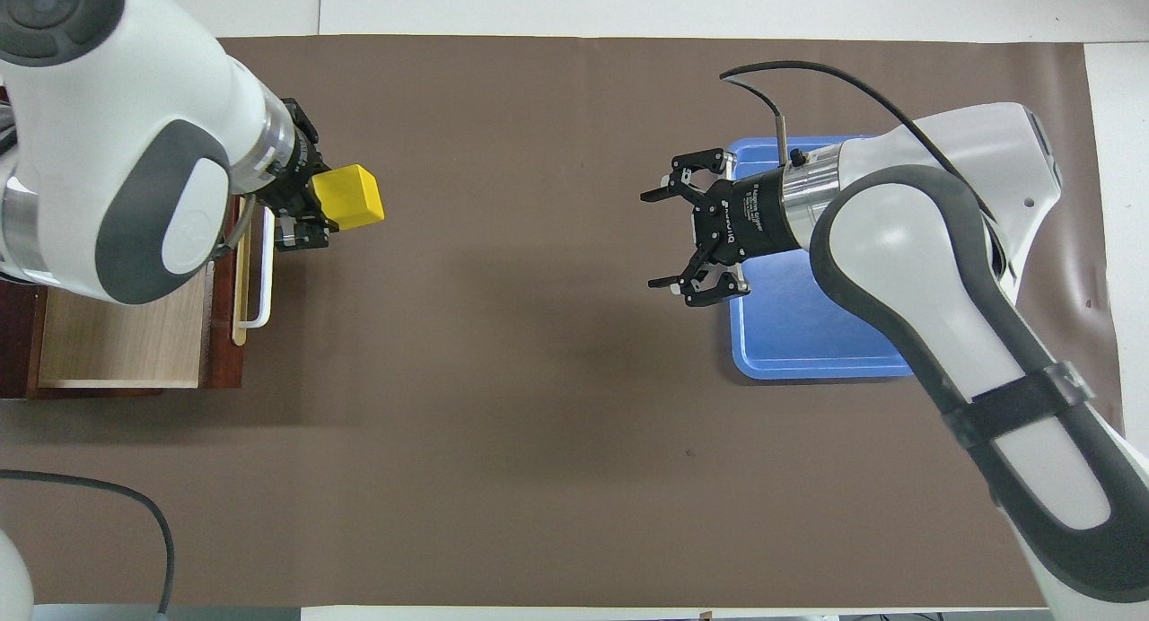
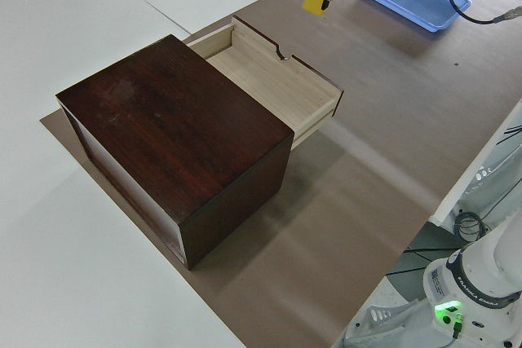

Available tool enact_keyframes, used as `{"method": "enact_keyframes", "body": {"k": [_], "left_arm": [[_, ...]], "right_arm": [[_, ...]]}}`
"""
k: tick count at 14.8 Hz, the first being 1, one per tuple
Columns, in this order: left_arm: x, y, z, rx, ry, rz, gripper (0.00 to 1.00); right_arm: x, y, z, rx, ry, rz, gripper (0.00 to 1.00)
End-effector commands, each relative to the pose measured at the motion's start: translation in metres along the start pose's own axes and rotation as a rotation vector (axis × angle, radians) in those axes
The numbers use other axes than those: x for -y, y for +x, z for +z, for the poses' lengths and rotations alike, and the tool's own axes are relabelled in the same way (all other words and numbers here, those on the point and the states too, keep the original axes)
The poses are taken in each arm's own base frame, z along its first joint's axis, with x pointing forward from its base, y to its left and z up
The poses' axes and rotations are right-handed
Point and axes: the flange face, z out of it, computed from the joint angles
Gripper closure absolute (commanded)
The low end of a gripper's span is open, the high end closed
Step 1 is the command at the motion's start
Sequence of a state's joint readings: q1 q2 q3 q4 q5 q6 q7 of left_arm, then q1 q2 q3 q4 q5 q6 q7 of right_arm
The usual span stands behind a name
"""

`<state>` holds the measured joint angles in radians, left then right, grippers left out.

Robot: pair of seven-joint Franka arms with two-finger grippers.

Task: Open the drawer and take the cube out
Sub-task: 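Lift the yellow cube out with the left gripper toward the right gripper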

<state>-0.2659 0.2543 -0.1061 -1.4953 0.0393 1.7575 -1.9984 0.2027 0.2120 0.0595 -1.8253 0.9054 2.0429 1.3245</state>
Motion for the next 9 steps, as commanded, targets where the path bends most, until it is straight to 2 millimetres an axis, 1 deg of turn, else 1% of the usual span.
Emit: {"method": "enact_keyframes", "body": {"k": [1, 2, 3, 5, 8, 9], "left_arm": [[0.017, -0.042, -0.006, -0.008, 0.007, -0.05, 1.0], [0.025, -0.057, -0.006, -0.003, 0.008, -0.052, 1.0], [0.034, -0.073, -0.007, 0.001, 0.002, -0.053, 1.0], [0.058, -0.11, -0.001, -0.021, -0.018, -0.047, 1.0], [0.079, -0.14, 0.008, -0.014, -0.02, -0.02, 1.0], [0.081, -0.147, 0.014, -0.005, -0.018, -0.009, 1.0]], "right_arm": [[-0.003, 0.0, 0.007, 0.001, -0.02, -0.027, 0.0], [-0.007, -0.001, 0.011, -0.013, -0.046, -0.04, 0.0], [-0.012, -0.007, 0.019, -0.032, -0.078, -0.06, 0.0], [-0.016, -0.008, 0.023, -0.037, -0.105, -0.06, 0.0], [-0.016, -0.006, 0.021, -0.044, -0.116, -0.062, 0.0], [-0.017, -0.006, 0.021, -0.046, -0.114, -0.061, 0.0]]}}
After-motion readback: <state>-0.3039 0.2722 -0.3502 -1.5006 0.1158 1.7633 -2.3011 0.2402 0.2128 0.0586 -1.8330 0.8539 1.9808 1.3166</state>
